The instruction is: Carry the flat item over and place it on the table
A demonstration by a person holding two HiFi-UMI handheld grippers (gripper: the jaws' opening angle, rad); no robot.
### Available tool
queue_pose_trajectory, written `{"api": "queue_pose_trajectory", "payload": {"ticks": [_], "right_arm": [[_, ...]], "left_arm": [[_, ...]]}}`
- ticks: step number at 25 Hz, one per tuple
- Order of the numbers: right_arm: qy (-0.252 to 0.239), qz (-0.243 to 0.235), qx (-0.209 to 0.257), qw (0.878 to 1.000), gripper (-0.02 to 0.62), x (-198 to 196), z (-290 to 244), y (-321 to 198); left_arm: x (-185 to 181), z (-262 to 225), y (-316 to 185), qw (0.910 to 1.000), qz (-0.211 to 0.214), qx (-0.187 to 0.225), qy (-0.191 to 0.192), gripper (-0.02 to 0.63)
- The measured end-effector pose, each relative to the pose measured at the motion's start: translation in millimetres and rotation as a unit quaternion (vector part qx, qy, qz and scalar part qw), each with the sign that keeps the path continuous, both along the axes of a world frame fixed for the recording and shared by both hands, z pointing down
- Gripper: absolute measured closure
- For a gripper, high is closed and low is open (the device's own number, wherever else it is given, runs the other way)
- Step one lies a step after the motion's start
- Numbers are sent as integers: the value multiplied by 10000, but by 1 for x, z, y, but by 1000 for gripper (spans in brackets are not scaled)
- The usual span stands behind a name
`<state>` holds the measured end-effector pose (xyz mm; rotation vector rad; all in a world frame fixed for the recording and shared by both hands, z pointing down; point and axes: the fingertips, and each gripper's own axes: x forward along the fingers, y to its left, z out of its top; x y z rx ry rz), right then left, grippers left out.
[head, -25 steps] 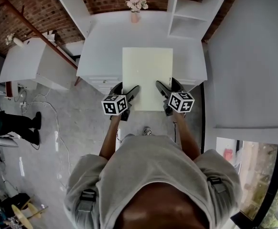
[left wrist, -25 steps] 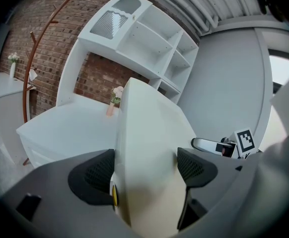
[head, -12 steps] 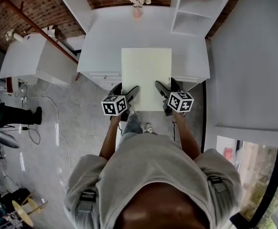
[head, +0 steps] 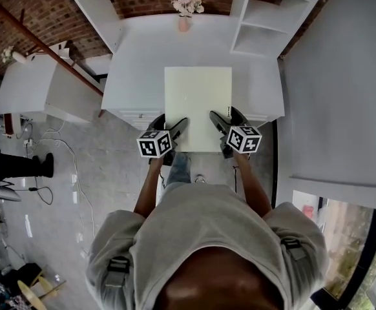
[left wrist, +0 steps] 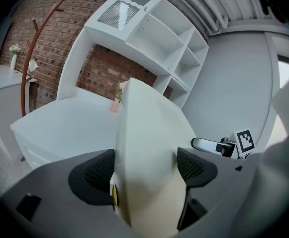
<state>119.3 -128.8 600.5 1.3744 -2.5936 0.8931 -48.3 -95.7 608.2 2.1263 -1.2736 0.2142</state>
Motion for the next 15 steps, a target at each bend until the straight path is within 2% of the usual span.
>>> {"api": "queue_pose_trajectory", "payload": {"ticks": [15], "right_arm": [[92, 285, 139, 9995, 202, -43, -23, -123]], "left_arm": [[-44, -18, -134, 9994, 275, 182, 120, 199]]}}
